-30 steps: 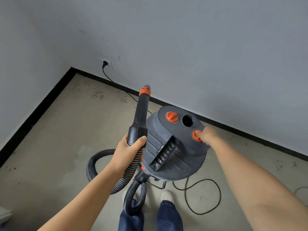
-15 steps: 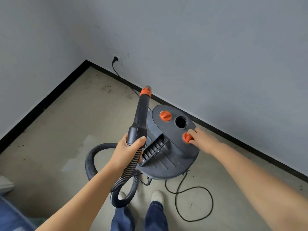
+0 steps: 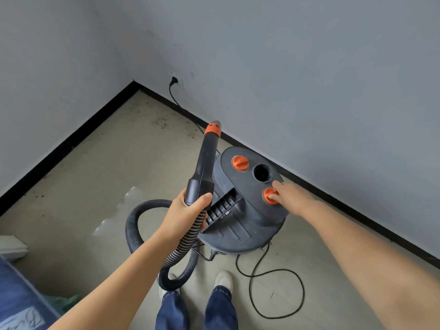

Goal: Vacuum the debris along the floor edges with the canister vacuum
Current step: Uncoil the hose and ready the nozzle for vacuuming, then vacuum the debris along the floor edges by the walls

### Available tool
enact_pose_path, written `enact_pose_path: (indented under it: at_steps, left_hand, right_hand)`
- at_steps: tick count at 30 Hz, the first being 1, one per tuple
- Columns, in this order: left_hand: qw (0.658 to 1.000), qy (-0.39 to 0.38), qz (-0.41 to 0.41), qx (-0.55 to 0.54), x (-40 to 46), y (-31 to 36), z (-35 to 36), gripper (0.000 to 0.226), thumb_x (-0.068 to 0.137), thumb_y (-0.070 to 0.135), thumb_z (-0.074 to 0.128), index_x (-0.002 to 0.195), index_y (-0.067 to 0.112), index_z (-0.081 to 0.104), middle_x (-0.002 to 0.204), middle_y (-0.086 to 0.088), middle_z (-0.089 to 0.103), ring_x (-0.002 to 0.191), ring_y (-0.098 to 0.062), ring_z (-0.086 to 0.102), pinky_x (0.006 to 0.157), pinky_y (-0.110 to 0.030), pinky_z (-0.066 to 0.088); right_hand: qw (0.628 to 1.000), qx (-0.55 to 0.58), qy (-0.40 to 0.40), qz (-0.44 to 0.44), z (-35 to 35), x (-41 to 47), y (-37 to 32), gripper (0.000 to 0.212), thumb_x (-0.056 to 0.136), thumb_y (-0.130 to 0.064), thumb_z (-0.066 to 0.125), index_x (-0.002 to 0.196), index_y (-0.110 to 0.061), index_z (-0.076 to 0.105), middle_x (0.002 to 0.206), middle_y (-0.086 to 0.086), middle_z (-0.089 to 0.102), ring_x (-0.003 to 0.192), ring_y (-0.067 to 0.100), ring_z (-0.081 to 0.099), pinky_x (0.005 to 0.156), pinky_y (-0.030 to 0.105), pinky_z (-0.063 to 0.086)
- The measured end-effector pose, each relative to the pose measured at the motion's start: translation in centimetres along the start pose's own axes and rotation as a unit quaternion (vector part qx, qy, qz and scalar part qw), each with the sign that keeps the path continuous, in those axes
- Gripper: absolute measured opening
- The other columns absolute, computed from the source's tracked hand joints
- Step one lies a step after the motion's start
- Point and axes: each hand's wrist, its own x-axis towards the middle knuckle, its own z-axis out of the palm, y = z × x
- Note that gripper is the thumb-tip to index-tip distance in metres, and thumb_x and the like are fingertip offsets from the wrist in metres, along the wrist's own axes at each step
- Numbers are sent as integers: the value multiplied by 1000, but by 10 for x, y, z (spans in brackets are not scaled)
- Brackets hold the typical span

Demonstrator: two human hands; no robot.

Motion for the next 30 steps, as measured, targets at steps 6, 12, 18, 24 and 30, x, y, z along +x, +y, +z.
enact_pose_path:
  at_steps: [6, 12, 18, 24, 30]
  left_hand:
    - [1000, 10, 22, -13, -15, 10, -7, 21, 92, 22, 63, 99, 8, 49, 63, -10, 55, 47, -19, 50, 46, -28, 47]
    - [997, 50, 63, -6, -37, 22, -25, 32, 84, 34, 69, 109, 20, 54, 73, -3, 64, 55, -18, 58, 55, -34, 52]
    - [987, 115, 113, 17, -65, 22, -81, 37, 82, 37, 70, 112, 33, 49, 95, -2, 68, 70, -6, 65, 60, -19, 53]
    - [981, 138, 112, 74, -89, -6, -175, 47, 75, 35, 75, 113, 29, 47, 89, 11, 65, 70, 4, 60, 68, -19, 50]
    - [988, 105, 93, 61, -89, -28, -282, 28, 71, 31, 66, 86, 9, 57, 69, 5, 56, 59, -7, 47, 59, -25, 41]
  right_hand:
    - [991, 98, 61, 61, -37, -1, -67, 47, 97, -48, 43, 126, -11, 50, 117, 11, 62, 109, 28, 58, 80, 34, 43]
    - [749, 660, -41, -27, -105, -28, -220, 28, 96, -37, 54, 110, -14, 53, 91, 3, 66, 82, 16, 67, 84, 36, 55]
    - [733, 678, -10, -56, -126, -33, -313, 16, 91, -17, 58, 99, -8, 48, 66, 6, 53, 48, 19, 57, 57, 31, 53]
    - [710, 693, -70, -98, -144, -25, -411, 14, 90, -12, 58, 96, -9, 46, 58, 4, 50, 43, 17, 49, 53, 30, 50]
    - [712, 669, -170, -129, -136, 0, -524, 8, 92, -11, 54, 97, -12, 48, 59, 4, 50, 45, 16, 49, 53, 28, 50]
